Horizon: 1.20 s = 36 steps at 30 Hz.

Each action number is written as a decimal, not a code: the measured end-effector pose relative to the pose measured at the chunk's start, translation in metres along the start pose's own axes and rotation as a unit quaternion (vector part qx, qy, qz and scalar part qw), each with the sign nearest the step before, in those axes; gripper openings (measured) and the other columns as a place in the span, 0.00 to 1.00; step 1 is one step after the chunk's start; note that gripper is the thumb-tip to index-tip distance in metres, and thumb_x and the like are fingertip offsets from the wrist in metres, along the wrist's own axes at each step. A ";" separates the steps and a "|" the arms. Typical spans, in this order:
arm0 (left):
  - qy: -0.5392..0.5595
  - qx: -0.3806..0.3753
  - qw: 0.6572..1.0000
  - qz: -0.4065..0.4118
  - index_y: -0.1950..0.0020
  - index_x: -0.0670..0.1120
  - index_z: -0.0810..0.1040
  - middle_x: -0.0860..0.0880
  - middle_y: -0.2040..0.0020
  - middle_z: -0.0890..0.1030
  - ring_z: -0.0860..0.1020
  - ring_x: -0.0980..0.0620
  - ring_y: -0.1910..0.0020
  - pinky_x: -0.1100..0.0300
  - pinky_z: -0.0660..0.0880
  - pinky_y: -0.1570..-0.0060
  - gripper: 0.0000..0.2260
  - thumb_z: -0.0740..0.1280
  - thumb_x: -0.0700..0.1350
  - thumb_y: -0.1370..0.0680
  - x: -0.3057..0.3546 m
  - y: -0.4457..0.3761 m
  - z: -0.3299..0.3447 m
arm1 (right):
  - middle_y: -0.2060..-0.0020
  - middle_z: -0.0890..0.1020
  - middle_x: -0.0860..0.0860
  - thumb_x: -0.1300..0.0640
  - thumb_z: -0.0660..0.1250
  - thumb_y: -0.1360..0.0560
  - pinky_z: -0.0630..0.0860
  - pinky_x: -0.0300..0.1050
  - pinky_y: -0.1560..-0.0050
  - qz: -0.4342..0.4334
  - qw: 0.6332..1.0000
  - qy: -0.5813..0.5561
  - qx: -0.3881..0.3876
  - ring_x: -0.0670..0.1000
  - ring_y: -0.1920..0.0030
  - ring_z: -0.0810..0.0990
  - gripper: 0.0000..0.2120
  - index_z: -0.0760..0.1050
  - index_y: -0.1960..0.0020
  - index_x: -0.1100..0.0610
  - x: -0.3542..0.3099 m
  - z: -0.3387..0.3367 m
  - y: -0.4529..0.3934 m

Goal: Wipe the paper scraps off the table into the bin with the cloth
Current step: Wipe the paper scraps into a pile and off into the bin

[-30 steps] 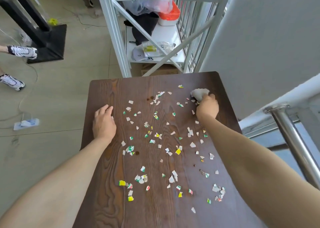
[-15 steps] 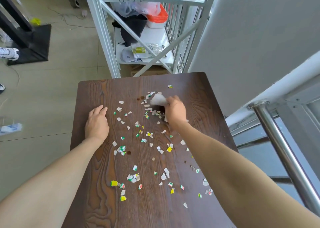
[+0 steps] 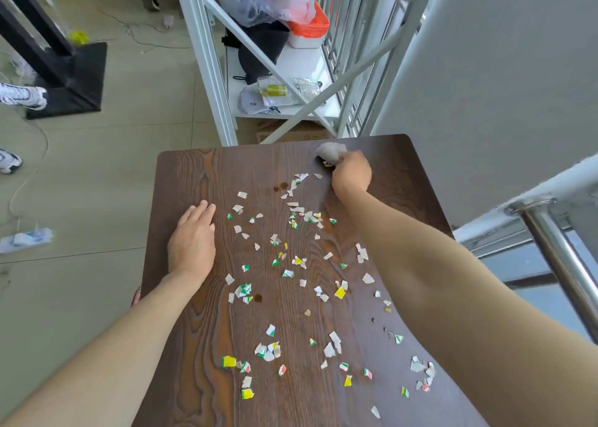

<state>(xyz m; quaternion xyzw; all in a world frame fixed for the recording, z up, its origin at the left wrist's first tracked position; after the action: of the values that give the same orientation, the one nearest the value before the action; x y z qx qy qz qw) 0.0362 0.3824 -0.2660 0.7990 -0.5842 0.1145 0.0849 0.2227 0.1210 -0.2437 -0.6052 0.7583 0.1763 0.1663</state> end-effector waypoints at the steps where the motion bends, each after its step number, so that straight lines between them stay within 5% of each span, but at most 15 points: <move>1: 0.002 -0.002 1.000 0.000 0.28 0.42 0.68 0.45 0.27 0.68 0.64 0.45 0.27 0.50 0.65 0.30 0.18 0.57 0.39 0.19 -0.001 0.000 0.000 | 0.43 0.77 0.60 0.66 0.60 0.25 0.74 0.50 0.44 -0.030 0.999 0.000 -0.014 0.62 0.42 0.77 0.15 0.79 0.42 0.61 -0.010 0.007 0.006; 10: 0.017 -0.007 1.000 -0.004 0.28 0.42 0.68 0.45 0.27 0.68 0.63 0.45 0.26 0.50 0.64 0.30 0.19 0.58 0.38 0.19 0.001 0.002 -0.004 | 0.54 0.75 0.55 0.68 0.60 0.24 0.63 0.42 0.56 -0.165 0.982 0.006 -0.096 0.60 0.45 0.76 0.17 0.80 0.41 0.56 -0.026 0.034 0.046; 17: 0.025 -0.009 1.000 -0.004 0.28 0.42 0.68 0.45 0.27 0.68 0.64 0.45 0.27 0.52 0.63 0.29 0.19 0.58 0.38 0.20 -0.001 0.003 -0.006 | 0.53 0.81 0.58 0.66 0.61 0.24 0.72 0.47 0.54 -0.338 0.923 -0.015 -0.185 0.59 0.52 0.79 0.15 0.81 0.42 0.61 -0.030 0.026 0.107; 21: 0.037 -0.004 0.999 -0.009 0.28 0.42 0.68 0.46 0.27 0.68 0.63 0.47 0.26 0.53 0.62 0.28 0.19 0.58 0.38 0.20 -0.002 0.003 -0.005 | 0.54 0.77 0.54 0.61 0.63 0.22 0.77 0.49 0.55 -0.247 0.962 -0.073 -0.093 0.52 0.58 0.76 0.11 0.80 0.43 0.60 -0.027 0.003 0.088; 25: 0.028 -0.001 1.000 -0.005 0.28 0.43 0.67 0.46 0.27 0.67 0.63 0.47 0.26 0.53 0.62 0.29 0.19 0.59 0.39 0.20 -0.005 0.001 -0.004 | 0.46 0.77 0.56 0.61 0.59 0.21 0.75 0.50 0.47 -0.141 0.989 -0.027 -0.022 0.58 0.47 0.78 0.14 0.79 0.40 0.58 -0.035 0.004 0.043; 28: 0.023 0.003 1.000 -0.004 0.27 0.44 0.67 0.47 0.26 0.67 0.63 0.48 0.26 0.54 0.62 0.29 0.19 0.59 0.40 0.19 -0.007 0.000 -0.003 | 0.43 0.75 0.58 0.63 0.58 0.22 0.74 0.49 0.47 -0.101 0.994 0.007 -0.039 0.60 0.44 0.76 0.14 0.79 0.42 0.59 -0.048 0.023 0.029; 36: 0.037 0.012 0.999 -0.002 0.28 0.43 0.67 0.47 0.27 0.68 0.62 0.47 0.26 0.54 0.61 0.29 0.19 0.58 0.38 0.19 -0.008 0.000 -0.002 | 0.48 0.79 0.56 0.67 0.60 0.25 0.71 0.46 0.53 -0.229 0.967 0.032 -0.108 0.59 0.46 0.76 0.18 0.80 0.40 0.55 -0.059 0.051 0.067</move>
<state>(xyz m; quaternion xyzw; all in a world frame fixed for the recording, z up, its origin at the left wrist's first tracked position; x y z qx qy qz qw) 0.0340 0.3904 -0.2659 0.7965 -0.5776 0.1505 0.0970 0.1723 0.2096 -0.2570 -0.7825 0.5807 0.1951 0.1118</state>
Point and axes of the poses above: each hand's wrist, its own y-axis away from the middle knuckle, its own z-axis out of the palm, x = y × z, the point moved 3 cm from there along -y, towards the middle knuckle
